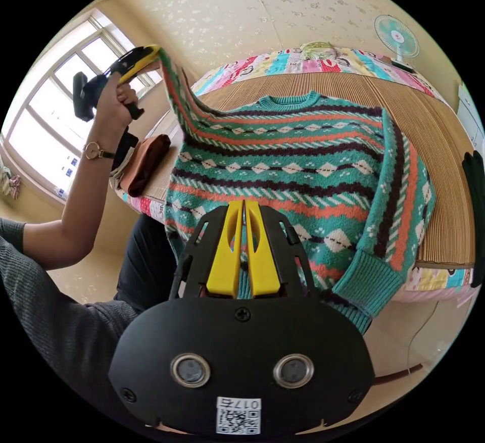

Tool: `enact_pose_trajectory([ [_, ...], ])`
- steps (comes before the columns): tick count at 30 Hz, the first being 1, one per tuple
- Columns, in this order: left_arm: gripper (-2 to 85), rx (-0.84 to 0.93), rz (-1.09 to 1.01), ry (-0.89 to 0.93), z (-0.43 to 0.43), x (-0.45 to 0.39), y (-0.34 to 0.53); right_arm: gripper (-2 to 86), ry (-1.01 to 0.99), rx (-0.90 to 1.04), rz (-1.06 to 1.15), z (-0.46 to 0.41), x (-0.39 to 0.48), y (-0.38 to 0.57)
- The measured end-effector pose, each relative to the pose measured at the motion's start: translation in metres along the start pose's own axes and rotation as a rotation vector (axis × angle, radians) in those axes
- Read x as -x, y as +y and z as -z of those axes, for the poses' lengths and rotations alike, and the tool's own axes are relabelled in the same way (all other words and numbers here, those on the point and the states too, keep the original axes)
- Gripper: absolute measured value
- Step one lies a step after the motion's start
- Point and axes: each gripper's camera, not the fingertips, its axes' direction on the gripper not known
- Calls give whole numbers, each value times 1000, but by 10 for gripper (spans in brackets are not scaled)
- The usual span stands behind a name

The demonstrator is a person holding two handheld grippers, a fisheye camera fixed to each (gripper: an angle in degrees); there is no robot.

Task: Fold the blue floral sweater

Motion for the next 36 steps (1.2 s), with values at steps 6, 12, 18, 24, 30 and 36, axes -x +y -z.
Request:
enact_pose_trajectory([
  [6, 86, 356, 30, 56, -149, -57, 102, 18, 40, 37, -84, 32, -44, 34],
  [12, 116, 136, 266, -194, -85, -6, 152, 57, 41, -20, -182, 73, -79, 55],
  [18, 155, 379, 426, -301, -133, 74, 161, 144, 159, -108, -224, 85, -69, 38],
  [24, 102, 494, 367, -263, -172, 88, 172, 163, 280, -121, -341, 83, -64, 27],
  [30, 70, 459, 500, -130, -168, 164, 176, 169, 140, -38, -237, 105, -64, 40],
  [36, 101, 259, 480, -227, -120, 132, 188, 84, 341, 146, -143, 89, -54, 47],
])
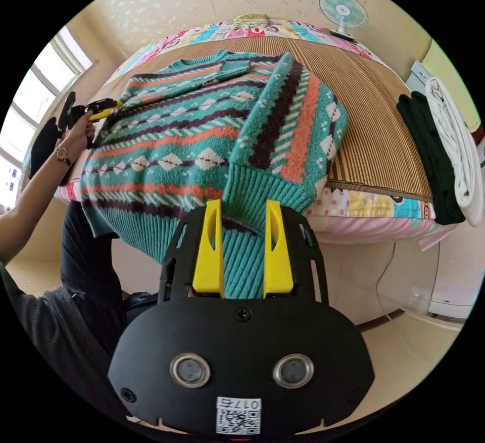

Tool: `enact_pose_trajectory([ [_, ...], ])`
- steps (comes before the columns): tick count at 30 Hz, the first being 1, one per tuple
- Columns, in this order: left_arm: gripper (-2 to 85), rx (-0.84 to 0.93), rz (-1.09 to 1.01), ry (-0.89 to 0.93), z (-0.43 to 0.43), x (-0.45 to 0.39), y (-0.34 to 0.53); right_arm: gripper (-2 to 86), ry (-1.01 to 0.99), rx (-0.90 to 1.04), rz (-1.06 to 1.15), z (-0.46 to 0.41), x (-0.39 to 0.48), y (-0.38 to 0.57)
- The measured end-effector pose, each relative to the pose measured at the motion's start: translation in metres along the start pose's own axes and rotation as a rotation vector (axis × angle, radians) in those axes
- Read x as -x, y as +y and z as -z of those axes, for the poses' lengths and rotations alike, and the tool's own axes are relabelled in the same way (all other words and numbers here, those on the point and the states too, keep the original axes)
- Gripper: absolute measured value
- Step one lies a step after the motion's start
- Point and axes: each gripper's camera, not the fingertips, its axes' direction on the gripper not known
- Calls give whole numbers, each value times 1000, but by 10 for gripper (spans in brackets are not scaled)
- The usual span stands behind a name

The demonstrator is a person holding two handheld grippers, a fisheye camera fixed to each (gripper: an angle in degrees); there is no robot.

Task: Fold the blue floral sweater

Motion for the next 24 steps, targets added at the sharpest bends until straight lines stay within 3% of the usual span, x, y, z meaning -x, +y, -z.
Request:
enact_pose_trajectory([
  [2, 110, -74, -80, 31, 27, -11, 27, 48, -90, 6, -7, 9, -6, 2],
  [5, 116, -38, -209, 141, 58, -21, 77, 36, -288, -108, -95, 53, -37, 11],
  [8, 117, 60, -287, 292, 82, -26, 141, 30, -542, -355, -179, 128, -92, 23],
  [10, 117, 112, -326, 292, 94, -26, 175, 28, -703, -567, -208, 188, -135, 19],
  [14, 119, 183, -287, 362, 114, -2, 215, 26, -734, -699, -104, 269, -137, -41],
  [17, 117, 215, -243, 396, 113, 16, 216, 28, -708, -657, -73, 304, -75, -124],
  [21, 123, 251, -289, 422, 111, 9, 202, 38, -610, -554, 57, 288, 86, -225],
  [24, 125, 220, -346, 380, 125, 7, 188, 58, -875, -487, 214, 226, 164, -272],
])
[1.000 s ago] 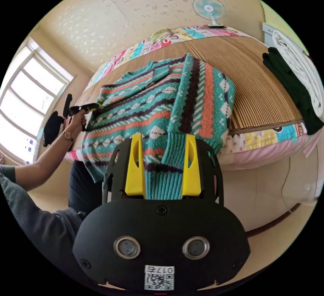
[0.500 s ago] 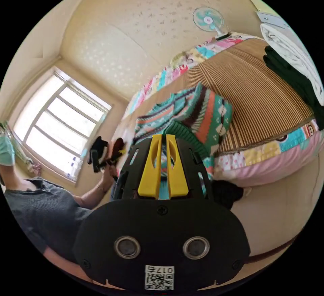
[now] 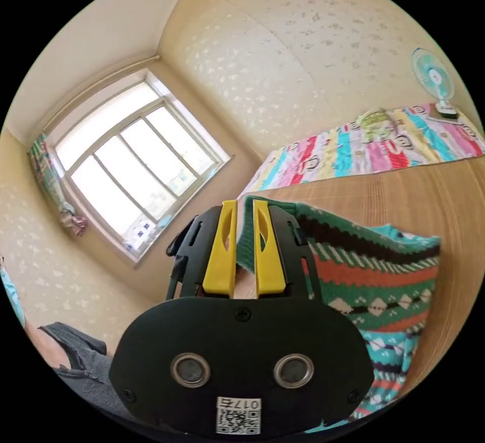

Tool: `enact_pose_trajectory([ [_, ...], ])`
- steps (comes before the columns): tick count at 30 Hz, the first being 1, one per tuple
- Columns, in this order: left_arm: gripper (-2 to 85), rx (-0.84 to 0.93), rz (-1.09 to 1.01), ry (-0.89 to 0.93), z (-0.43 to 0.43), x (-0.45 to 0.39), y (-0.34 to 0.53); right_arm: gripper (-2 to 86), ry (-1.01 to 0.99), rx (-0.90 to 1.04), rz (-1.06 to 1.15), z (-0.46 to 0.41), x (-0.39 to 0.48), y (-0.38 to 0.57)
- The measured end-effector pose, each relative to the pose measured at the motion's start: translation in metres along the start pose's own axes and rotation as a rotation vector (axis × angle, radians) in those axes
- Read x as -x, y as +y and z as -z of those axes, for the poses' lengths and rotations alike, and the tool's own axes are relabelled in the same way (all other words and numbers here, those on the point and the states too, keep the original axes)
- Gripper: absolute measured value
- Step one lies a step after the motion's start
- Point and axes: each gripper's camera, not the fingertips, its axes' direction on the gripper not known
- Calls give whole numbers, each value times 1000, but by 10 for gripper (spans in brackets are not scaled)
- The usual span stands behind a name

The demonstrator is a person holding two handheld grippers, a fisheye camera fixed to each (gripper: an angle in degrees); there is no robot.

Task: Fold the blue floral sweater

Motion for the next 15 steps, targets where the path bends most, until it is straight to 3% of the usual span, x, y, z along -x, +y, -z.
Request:
enact_pose_trajectory([
  [2, 127, -16, -1, -12, 15, 8, -3, 72, -156, 20, -25, -35, -18, 12],
  [5, 133, -57, 70, -49, 46, 42, -1, 82, -128, 2, -69, -37, -40, 54],
  [10, 139, -88, 228, -139, 91, 123, 5, 83, 86, 86, -76, 39, -86, 154],
  [15, 170, 58, 263, -132, 99, 191, -13, 100, 380, 197, -209, 132, -116, 244],
])
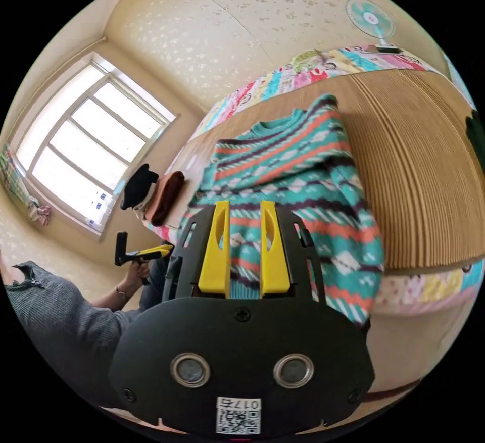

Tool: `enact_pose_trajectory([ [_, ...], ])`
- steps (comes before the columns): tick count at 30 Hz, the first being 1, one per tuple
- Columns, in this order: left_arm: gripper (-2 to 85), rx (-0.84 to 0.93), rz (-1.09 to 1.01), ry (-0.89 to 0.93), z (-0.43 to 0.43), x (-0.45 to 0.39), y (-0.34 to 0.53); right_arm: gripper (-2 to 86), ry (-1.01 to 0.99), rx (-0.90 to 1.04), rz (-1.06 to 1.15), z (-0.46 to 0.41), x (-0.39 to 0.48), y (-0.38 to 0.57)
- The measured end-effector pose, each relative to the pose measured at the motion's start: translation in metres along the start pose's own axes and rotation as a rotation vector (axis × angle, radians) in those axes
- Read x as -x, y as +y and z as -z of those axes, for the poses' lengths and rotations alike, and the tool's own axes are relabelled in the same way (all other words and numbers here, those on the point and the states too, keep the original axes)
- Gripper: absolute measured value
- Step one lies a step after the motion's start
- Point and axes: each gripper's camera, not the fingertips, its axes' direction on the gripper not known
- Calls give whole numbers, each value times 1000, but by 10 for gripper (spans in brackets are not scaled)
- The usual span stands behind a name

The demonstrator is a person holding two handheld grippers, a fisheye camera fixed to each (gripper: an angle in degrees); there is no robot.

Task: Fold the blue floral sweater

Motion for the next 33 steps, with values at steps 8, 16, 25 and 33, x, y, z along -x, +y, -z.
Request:
enact_pose_trajectory([
  [8, 186, 250, -1, 230, -32, 31, -40, 168, 203, 72, -291, 56, -84, 90],
  [16, 42, 431, -86, 521, -35, 47, -48, 78, 110, 200, -283, 61, -115, 90],
  [25, 40, -113, -193, 1003, 112, 75, -37, 27, -507, -6, -247, 125, -102, 125],
  [33, 40, -466, -348, 1383, 194, 47, -25, 24, -930, -460, -45, 218, -40, 115],
])
